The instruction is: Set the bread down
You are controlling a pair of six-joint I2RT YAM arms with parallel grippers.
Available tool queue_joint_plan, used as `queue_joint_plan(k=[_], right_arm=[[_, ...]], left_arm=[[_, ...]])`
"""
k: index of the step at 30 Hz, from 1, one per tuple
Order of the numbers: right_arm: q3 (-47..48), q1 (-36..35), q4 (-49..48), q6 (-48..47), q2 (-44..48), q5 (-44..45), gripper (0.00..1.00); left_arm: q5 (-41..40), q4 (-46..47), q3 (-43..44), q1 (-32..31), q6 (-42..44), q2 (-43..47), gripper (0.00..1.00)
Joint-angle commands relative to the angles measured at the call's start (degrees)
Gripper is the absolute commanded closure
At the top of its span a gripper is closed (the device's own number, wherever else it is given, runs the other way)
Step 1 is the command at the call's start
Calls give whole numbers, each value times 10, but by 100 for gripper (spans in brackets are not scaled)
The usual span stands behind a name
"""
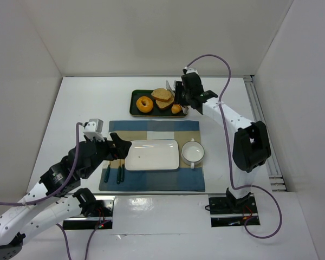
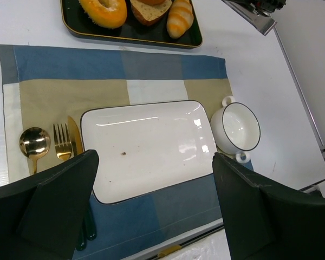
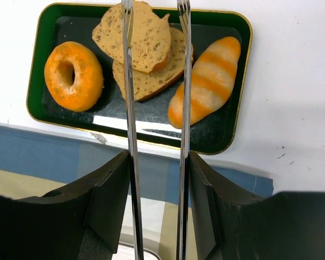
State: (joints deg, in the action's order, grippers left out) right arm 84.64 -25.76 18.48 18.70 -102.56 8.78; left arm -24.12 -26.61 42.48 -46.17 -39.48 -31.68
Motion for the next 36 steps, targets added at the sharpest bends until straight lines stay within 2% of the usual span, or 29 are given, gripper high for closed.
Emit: queue_joint_plan(k=[1,24,27,28,31,32,33,36], right_arm=[[-12,14,-37,20,15,-26,48],[-3,15,-28,56,-47,-76,48],[-3,15,-28,56,-53,-84,61],[-8,10,-28,56,-53,-84,69],[-8,10,-35,61,-53,-90,81],[-8,10,-40,61,-48,-90,93],[-8,3,-40,61,-48,-83,98],[-8,-3,-34,61,-25,-73,100]], left_arm=[[2,7,4,-1,-16,5,0],[2,-9,4,-1,-16,15,0],[2,-9,4,-1,-16,15,0],[2,-9,4,-1,-16,21,0],[2,-14,4,-1,-16,21,0],[2,-14,4,-1,-21,21,0],[2,-14,4,-1,-21,26,0],[2,-14,4,-1,-26,26,0]])
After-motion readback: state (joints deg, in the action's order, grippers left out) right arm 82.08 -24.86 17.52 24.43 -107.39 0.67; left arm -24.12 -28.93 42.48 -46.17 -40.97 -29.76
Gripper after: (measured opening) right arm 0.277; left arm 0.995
